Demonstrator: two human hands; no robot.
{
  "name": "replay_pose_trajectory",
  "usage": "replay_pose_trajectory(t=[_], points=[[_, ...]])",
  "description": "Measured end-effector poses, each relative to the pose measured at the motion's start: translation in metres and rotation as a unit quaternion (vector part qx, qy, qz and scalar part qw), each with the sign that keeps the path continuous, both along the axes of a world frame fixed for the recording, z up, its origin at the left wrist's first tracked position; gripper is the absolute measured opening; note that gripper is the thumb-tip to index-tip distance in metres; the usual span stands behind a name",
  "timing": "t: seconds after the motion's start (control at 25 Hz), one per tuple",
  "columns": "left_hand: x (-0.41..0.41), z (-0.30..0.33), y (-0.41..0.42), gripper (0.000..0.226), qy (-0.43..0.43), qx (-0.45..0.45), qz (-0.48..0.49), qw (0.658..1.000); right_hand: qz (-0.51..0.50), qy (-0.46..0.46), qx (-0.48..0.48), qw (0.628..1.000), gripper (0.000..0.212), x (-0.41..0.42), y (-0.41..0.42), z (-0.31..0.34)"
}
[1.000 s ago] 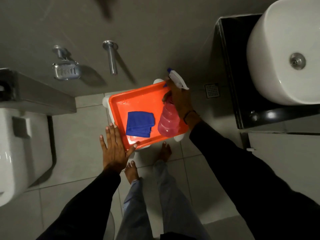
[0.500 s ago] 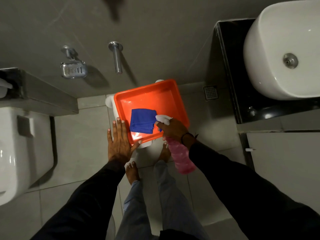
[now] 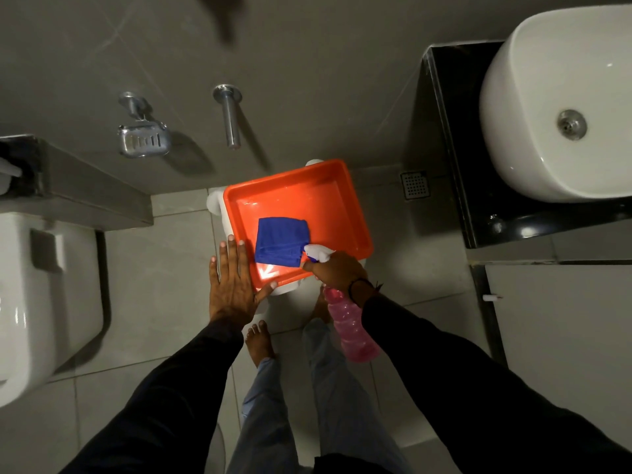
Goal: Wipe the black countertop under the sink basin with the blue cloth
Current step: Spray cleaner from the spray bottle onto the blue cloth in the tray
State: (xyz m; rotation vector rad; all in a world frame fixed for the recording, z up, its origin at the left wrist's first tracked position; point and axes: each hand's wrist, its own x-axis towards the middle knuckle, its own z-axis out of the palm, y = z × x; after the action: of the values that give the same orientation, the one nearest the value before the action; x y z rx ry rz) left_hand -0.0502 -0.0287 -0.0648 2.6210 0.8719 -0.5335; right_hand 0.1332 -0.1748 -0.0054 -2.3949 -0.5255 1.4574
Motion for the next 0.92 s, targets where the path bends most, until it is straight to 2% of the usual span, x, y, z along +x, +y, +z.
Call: replay_pose_trajectory(t=[0.16,0.32,0.4,0.52,0.64,0.68,0.76,0.92], points=[[0.002,0.002,0.001,0.118,-0.004,-0.007,0.006,1.000,-0.140,0.031,-0.049,0.988,0.054,-0.002,0.003,0.000],[0.004,0.008,0.001,0.118,0.009,-0.010,0.007,1.000,-0.146,-0.002,-0.052,0.988,0.050,0.001,0.002,0.009],[0.005,0.010,0.001,0.118,0.011,-0.014,0.009,1.000,-0.210,-0.012,-0.025,0.977,0.051,0.012,0.002,0.014],[0.006,0.012,0.001,0.119,0.020,-0.020,0.009,1.000,-0.337,-0.033,0.071,0.938,0.046,0.038,0.010,0.028],[0.007,0.013,0.001,0.121,0.034,-0.018,0.009,0.999,-0.464,-0.028,0.187,0.866,0.007,0.071,0.019,0.047],[0.008,0.014,0.000,0.121,0.035,-0.017,0.010,0.999,-0.472,-0.031,0.212,0.855,0.004,0.079,0.022,0.050],[0.009,0.015,0.000,0.122,0.036,-0.017,0.014,0.999,-0.445,-0.088,0.223,0.863,0.015,0.087,0.027,0.051],[0.011,0.019,-0.001,0.124,0.048,-0.016,0.014,0.999,-0.318,-0.241,0.276,0.874,0.036,0.079,0.033,0.033]])
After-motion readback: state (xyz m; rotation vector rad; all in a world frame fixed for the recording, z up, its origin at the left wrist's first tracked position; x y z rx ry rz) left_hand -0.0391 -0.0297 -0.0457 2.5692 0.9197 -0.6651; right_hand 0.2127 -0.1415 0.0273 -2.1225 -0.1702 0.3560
